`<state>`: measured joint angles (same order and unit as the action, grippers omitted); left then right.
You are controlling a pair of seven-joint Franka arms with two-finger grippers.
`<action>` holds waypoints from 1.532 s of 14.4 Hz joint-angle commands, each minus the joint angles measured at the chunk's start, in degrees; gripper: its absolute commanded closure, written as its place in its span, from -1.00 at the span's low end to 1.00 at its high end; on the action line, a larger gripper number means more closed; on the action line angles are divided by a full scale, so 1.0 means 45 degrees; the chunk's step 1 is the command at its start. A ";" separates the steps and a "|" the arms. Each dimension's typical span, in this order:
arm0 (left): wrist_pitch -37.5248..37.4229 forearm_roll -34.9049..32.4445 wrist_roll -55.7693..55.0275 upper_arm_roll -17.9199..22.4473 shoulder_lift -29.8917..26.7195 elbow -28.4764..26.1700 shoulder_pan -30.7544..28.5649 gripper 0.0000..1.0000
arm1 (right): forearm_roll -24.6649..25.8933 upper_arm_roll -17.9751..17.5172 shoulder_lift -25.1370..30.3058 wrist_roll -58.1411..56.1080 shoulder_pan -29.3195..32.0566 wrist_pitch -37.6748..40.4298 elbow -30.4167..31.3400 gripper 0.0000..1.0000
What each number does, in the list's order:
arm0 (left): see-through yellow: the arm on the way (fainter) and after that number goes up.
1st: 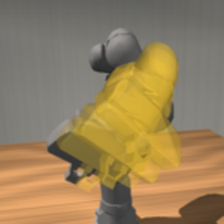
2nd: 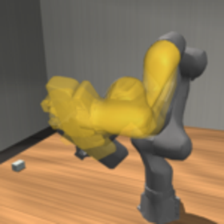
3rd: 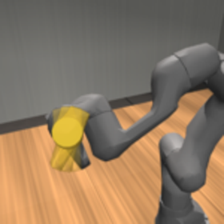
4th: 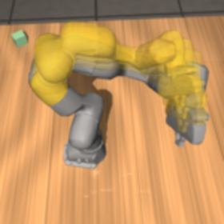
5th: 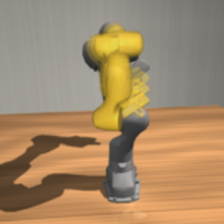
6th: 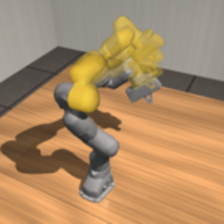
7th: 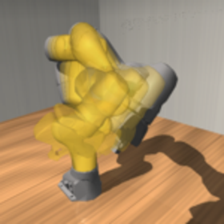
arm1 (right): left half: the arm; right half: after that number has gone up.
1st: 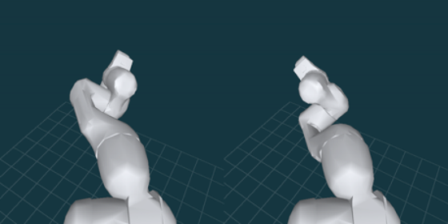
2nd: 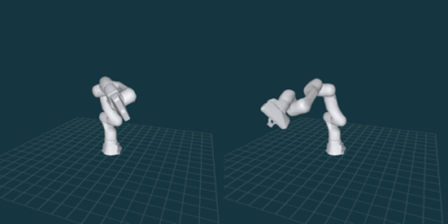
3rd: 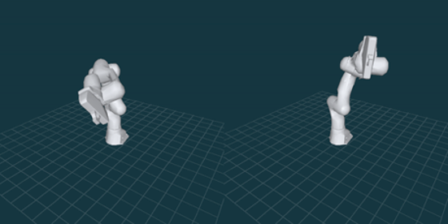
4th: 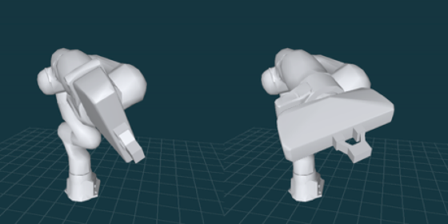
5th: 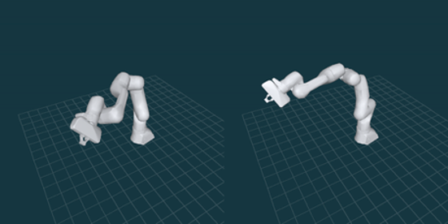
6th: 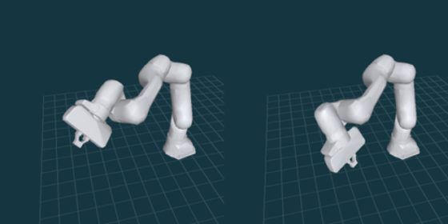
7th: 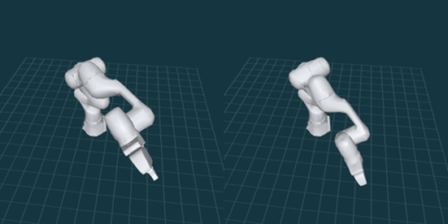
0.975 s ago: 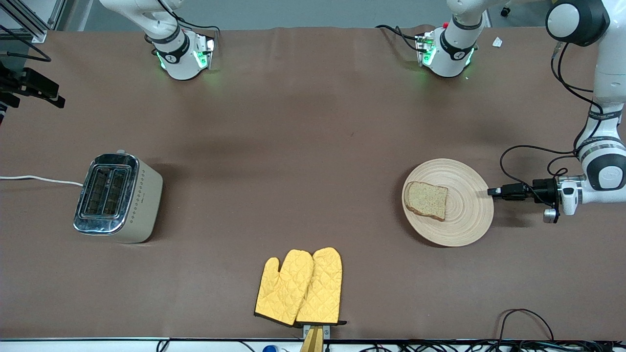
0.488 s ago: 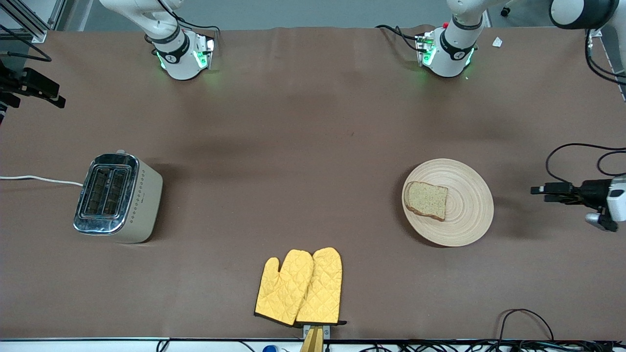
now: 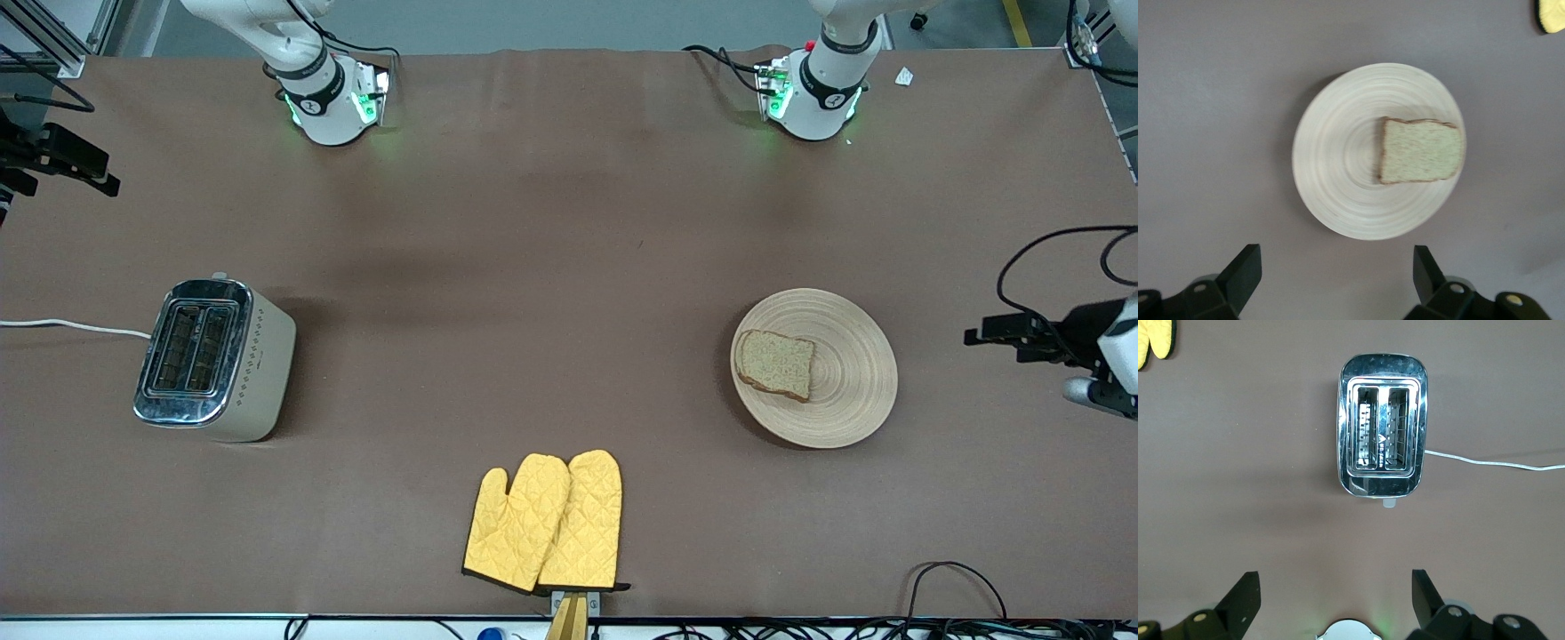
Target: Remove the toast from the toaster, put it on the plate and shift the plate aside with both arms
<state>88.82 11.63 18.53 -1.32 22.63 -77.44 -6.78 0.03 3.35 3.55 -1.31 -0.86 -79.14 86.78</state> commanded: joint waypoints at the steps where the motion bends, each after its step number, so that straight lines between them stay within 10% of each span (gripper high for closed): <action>1: -0.0790 -0.0882 -0.2272 0.0117 -0.1372 -0.0310 0.1441 -1.00 | 0.0072 -0.0003 0.0284 0.0019 -0.0005 -0.0030 0.0247 -1.00; 5: -0.1592 -0.1665 -0.5091 0.0117 -0.2682 -0.0407 0.3184 -1.00 | 0.0072 -0.0003 0.0284 0.0019 -0.0005 -0.0030 0.0266 -1.00; 22: 0.0965 -0.3541 -0.5113 -0.1307 -0.4833 -0.2928 0.2112 -1.00 | 0.0052 0.0017 0.0265 0.0019 -0.0005 -0.0069 0.0247 -1.00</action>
<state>91.94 -3.22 -3.82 -5.41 3.25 -87.87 4.39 0.03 3.50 3.56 -1.31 -0.83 -79.14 86.78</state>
